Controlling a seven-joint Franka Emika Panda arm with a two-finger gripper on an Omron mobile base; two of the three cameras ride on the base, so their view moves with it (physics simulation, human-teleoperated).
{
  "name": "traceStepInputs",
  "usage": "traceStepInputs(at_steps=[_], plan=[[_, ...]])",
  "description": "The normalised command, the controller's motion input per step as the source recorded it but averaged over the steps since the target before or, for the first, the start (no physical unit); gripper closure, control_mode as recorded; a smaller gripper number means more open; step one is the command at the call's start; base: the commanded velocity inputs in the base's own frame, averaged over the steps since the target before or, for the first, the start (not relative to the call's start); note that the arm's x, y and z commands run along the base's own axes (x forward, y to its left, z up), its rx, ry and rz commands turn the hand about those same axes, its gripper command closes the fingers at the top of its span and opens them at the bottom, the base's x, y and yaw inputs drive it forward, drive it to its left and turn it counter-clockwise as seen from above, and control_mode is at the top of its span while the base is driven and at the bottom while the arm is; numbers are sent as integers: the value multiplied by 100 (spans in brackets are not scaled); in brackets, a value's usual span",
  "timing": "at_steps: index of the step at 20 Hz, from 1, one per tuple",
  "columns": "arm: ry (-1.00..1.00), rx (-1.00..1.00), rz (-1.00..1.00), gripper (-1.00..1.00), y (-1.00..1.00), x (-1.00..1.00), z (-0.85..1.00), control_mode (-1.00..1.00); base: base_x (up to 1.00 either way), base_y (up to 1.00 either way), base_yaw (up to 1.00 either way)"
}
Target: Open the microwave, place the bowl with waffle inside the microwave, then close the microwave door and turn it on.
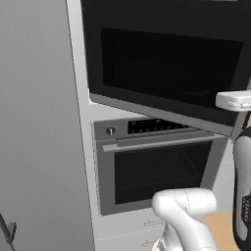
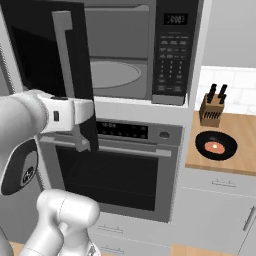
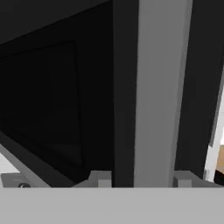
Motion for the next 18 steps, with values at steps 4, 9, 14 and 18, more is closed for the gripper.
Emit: traceStepInputs(at_steps=[4, 9, 14, 18], plan=[[-1, 0, -6, 100, 100, -55, 10, -100, 0, 0, 0], [-4, 0, -6, 100, 100, -44, 1, -100, 0, 0, 0], [0, -3, -8, 100, 100, -22, 0, -100, 0, 0, 0], [-3, -1, 0, 100, 100, 2, 0, -100, 0, 0, 0]])
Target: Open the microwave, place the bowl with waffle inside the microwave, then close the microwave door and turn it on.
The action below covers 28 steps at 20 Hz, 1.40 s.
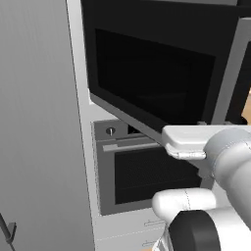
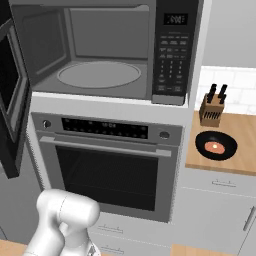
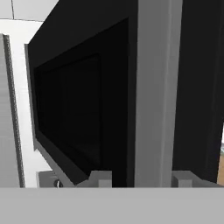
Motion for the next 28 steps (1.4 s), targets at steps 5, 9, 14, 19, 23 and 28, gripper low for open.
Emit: traceStepInputs(at_steps=[5, 9, 14, 19, 23, 28], plan=[[-9, 0, 0, 100, 100, 39, 0, -100, 0, 0, 0], [-12, 0, 0, 100, 100, 58, 0, -100, 0, 0, 0], [-12, 0, 0, 100, 100, 82, -1, -100, 0, 0, 0], [-14, 0, 0, 100, 100, 100, -9, -100, 0, 0, 0], [-12, 0, 0, 100, 100, 100, -15, -100, 0, 0, 0], [-12, 0, 0, 100, 72, 92, -10, -100, 0, 0, 0]])
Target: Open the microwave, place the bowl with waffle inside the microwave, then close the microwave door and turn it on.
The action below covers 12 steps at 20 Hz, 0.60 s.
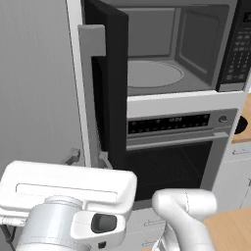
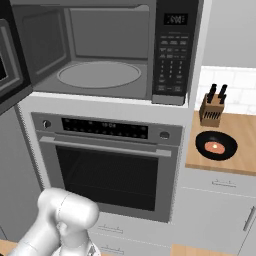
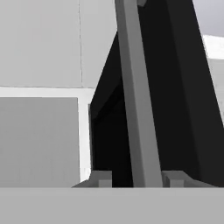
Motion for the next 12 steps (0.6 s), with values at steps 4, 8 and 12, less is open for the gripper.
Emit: traceStepInputs(at_steps=[4, 8, 12], plan=[[-12, 0, 0, -100, 5, 29, -2, -100, 0, 0, 0], [-12, 2, 0, -100, -41, -50, 0, -100, 0, 0, 0], [-21, 9, 0, -100, -79, -100, -16, -100, 0, 0, 0]])
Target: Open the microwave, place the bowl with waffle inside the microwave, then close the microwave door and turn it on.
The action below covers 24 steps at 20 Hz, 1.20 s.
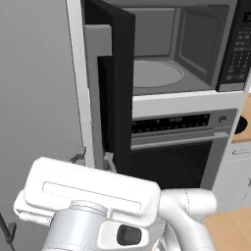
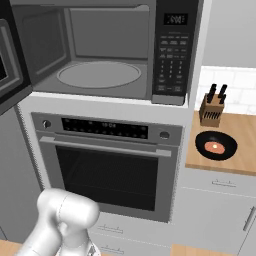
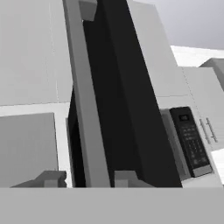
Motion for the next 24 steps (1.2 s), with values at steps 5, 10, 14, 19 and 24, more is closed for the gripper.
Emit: traceStepInputs(at_steps=[5, 10, 14, 19, 24], plan=[[-21, 7, 0, -100, -62, -100, -58, -100, 0, 0, 0], [-21, 0, 0, -100, 4, -100, -90, -100, 0, 0, 0], [-32, 0, 0, -100, 14, -100, -78, -100, 0, 0, 0], [-28, 0, 0, -100, 7, -100, -64, -100, 0, 0, 0], [-4, 8, 0, -100, -93, -63, 0, -100, 0, 0, 0]])
